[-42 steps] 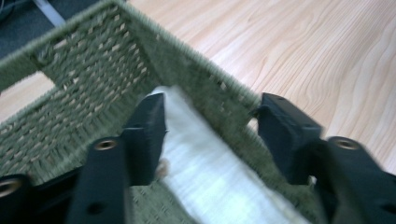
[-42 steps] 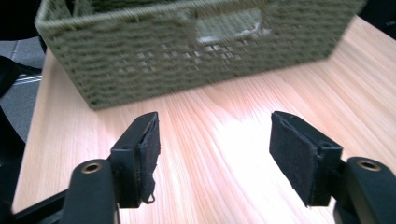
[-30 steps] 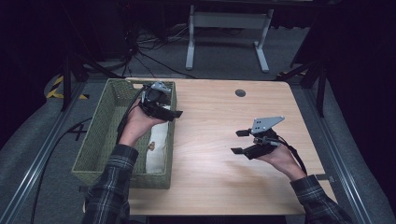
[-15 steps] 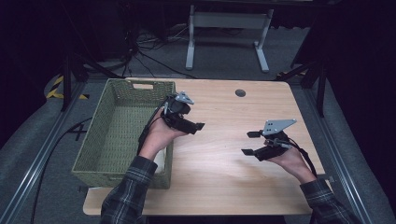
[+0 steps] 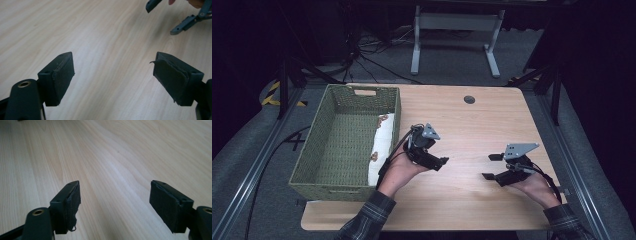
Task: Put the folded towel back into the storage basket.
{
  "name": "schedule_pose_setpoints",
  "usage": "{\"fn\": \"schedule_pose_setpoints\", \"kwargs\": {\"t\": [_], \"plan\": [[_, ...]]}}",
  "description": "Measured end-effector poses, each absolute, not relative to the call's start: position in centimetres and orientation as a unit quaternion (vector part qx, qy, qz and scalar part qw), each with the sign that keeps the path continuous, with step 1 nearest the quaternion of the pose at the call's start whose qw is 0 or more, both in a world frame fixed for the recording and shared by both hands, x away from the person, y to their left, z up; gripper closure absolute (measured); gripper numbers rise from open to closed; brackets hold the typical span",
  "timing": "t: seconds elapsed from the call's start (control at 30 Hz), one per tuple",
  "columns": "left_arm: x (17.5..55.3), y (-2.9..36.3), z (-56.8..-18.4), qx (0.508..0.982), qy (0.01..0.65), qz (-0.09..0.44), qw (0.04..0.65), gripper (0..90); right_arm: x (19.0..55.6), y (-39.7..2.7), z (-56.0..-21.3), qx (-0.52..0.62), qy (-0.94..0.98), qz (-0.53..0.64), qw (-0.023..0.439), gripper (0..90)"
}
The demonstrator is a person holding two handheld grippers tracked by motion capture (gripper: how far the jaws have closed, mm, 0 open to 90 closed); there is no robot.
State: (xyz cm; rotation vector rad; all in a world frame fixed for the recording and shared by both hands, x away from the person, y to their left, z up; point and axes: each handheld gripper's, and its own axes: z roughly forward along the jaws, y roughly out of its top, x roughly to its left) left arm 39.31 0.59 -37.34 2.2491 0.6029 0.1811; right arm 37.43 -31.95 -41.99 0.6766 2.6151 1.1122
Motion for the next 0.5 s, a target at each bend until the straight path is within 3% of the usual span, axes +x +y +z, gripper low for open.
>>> {"fn": "schedule_pose_setpoints", "kwargs": {"t": [0.5], "plan": [[36.6,-3.1,-41.9,0.916,0.177,0.042,0.359,18.1,35.1,-33.9,-44.2,0.237,0.904,0.342,0.1,24.8]]}}
